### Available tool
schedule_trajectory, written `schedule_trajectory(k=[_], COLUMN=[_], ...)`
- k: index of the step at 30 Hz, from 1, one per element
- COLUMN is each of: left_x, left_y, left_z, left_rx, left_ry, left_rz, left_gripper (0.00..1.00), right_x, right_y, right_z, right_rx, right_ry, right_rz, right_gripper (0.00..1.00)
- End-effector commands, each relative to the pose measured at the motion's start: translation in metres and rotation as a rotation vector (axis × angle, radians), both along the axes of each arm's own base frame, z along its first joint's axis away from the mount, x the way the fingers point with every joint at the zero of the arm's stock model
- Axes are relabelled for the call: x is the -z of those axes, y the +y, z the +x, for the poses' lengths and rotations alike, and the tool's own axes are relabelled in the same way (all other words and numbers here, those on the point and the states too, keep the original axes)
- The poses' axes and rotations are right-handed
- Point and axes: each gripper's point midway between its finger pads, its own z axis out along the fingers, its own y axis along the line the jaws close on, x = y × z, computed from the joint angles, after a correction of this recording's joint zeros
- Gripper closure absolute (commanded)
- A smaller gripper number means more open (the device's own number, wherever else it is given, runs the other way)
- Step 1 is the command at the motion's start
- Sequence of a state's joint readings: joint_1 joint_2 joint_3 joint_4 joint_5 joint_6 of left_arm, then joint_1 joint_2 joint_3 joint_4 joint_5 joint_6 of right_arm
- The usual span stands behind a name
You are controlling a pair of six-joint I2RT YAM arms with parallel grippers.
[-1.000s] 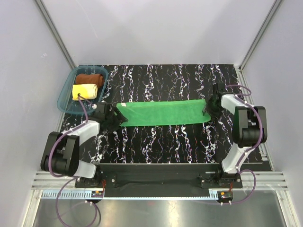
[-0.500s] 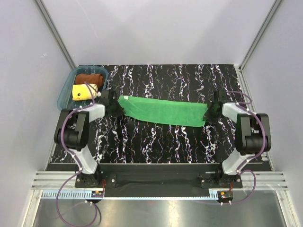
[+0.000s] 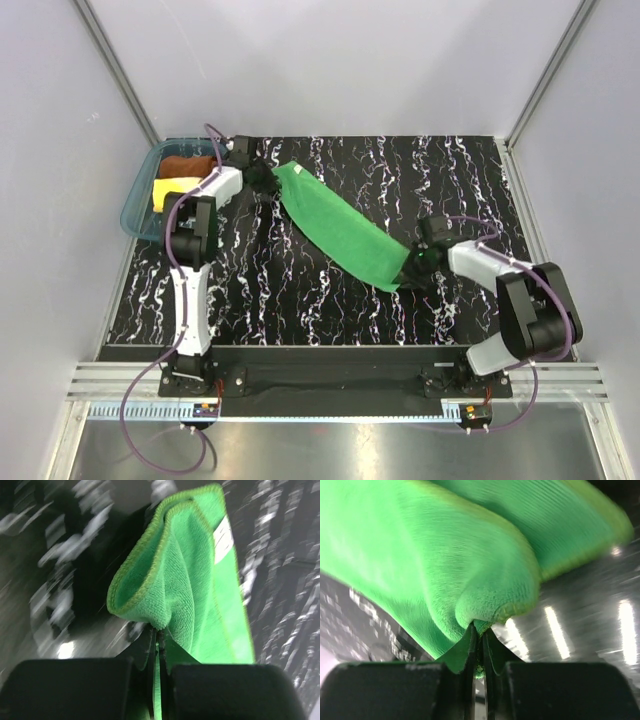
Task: Roll the towels
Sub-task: Fold the towel
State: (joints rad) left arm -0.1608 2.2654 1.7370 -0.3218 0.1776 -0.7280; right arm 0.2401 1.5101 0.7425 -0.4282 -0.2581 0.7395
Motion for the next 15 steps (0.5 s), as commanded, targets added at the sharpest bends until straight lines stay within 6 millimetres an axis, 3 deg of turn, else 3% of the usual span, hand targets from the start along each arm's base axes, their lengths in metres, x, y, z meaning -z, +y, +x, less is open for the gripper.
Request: schedule_trajectory(k=[1, 2, 6, 7, 15], left_x=[-0.014, 0.003, -0.001, -0.004, -0.008], left_y=[-0.037, -0.043, -0.061, -0.068, -0.085], left_z=[0.023, 0.023, 0.035, 0.038, 0.035], left_rx=[0.132, 0.153, 0.195, 0.214, 0.296], left_ry=[-0.036, -0.003, -0.037, -0.061, -0.096], left_rz=[-0.068, -0.088, -0.113, -0.115, -0.088], left_gripper=[1.00, 1.00, 1.00, 1.00, 0.98], right_x=[-0.017, -0.016, -0.007, -0.001, 0.009], right_y=[0.036, 0.042, 0.072, 0.088, 0.171], right_z=[-0.011, -0.012, -0.019, -0.027, -0.037], right_rx=[-0.022, -0.033, -0.078, -0.110, -0.271], right_ry=[0.003, 0.001, 0.005, 0.024, 0.021], right_rz=[0.060, 0.055, 0.072, 0.077, 0.116], right_gripper=[0.95, 0.95, 0.95, 0.95, 0.99])
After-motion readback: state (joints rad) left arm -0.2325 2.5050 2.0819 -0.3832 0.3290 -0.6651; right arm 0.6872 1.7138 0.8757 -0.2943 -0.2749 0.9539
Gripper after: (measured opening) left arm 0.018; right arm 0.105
